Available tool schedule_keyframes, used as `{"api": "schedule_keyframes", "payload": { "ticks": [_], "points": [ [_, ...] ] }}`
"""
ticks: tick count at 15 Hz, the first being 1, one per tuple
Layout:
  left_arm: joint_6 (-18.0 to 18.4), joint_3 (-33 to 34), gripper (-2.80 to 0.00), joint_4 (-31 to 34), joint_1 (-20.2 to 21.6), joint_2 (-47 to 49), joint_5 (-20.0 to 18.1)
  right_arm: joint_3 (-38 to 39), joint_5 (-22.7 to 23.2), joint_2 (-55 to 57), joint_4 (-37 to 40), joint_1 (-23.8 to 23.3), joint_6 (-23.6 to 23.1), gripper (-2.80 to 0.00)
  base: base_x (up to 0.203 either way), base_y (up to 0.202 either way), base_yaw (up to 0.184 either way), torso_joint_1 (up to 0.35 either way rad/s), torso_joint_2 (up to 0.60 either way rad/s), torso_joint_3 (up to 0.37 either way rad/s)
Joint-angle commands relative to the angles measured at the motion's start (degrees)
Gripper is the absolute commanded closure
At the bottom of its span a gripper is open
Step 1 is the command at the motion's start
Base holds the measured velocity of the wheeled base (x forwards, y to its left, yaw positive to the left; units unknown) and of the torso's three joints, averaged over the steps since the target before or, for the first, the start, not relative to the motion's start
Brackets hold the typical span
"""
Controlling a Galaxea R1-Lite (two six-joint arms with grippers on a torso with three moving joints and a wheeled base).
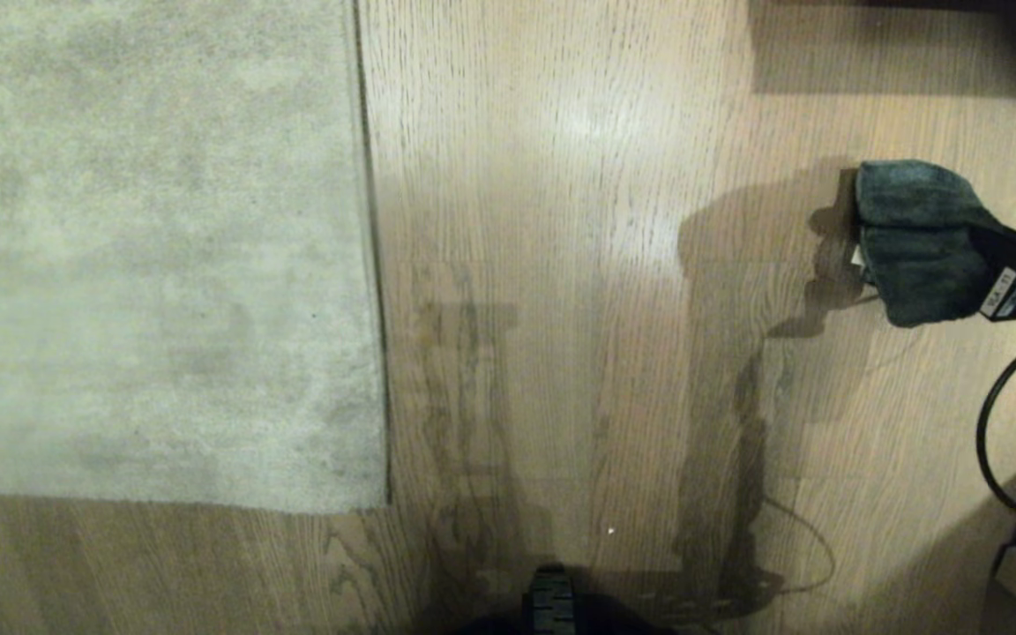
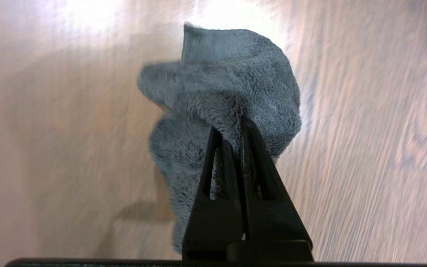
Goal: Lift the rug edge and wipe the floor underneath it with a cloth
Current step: Pick up the rag
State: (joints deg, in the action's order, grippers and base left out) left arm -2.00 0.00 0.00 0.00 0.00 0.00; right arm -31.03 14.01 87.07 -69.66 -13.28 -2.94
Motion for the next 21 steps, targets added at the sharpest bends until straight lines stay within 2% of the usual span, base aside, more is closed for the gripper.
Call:
{"api": "schedule_keyframes", "payload": {
  "ticks": [1,6,14,21],
  "points": [
    [0.0,0.0,0.00,0.0,0.0,0.0,0.0,5.6,2.5,-5.8,-0.4,0.0,-0.1,0.00,0.000,0.000,0.000,0.000,0.00,0.000],
    [0.0,0.0,0.00,0.0,0.0,0.0,0.0,16.8,6.3,-11.8,-0.5,0.0,-0.1,0.00,0.000,0.000,0.000,0.000,0.00,0.000],
    [0.0,0.0,0.00,0.0,0.0,0.0,0.0,30.1,6.2,-16.6,-0.9,0.0,-2.1,0.00,0.000,0.000,0.000,0.000,0.00,0.000],
    [0.0,0.0,0.00,0.0,0.0,0.0,0.0,31.0,6.2,-23.6,8.4,0.0,-2.5,0.00,0.000,0.000,0.000,0.000,0.00,0.000]
  ]
}}
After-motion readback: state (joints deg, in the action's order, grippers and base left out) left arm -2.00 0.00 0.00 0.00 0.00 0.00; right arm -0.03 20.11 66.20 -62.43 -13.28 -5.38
